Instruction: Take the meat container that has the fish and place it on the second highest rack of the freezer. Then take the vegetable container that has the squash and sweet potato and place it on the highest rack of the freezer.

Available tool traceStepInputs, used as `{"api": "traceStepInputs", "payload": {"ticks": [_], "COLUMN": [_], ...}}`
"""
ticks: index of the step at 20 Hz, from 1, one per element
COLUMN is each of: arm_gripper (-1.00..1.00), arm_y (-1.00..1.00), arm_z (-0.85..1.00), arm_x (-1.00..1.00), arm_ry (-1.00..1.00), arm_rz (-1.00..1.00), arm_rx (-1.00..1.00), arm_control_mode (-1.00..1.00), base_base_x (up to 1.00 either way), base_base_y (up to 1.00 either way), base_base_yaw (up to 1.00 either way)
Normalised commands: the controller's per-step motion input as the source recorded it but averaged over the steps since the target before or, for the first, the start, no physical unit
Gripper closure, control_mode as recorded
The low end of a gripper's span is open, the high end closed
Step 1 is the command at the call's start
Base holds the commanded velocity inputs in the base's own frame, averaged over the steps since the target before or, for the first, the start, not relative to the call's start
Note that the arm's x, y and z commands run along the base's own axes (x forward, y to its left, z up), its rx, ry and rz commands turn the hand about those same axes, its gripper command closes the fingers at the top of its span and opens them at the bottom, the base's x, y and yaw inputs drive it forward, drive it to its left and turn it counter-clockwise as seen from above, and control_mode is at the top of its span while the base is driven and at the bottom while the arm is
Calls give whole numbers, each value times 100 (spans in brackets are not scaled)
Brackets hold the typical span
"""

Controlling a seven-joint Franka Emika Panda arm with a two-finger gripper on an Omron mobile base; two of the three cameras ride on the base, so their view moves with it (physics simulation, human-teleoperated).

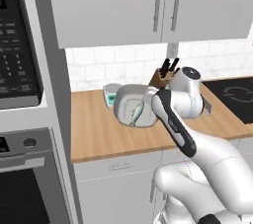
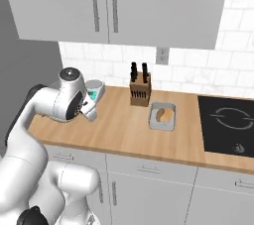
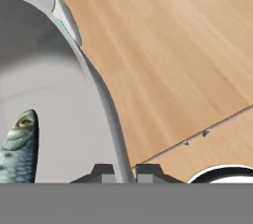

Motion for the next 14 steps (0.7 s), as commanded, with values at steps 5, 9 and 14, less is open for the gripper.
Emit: {"api": "traceStepInputs", "payload": {"ticks": [5, 9, 14], "arm_gripper": [100, 100, 100], "arm_y": [0, 0, 0], "arm_z": [0, 0, 0], "arm_x": [0, 0, 0], "arm_ry": [0, 0, 0], "arm_rz": [0, 0, 0], "arm_rx": [0, 0, 0], "arm_control_mode": [100, 100, 100], "base_base_x": [-100, -90, -44], "base_base_y": [37, 99, 100], "base_base_yaw": [4, 13, 18]}}
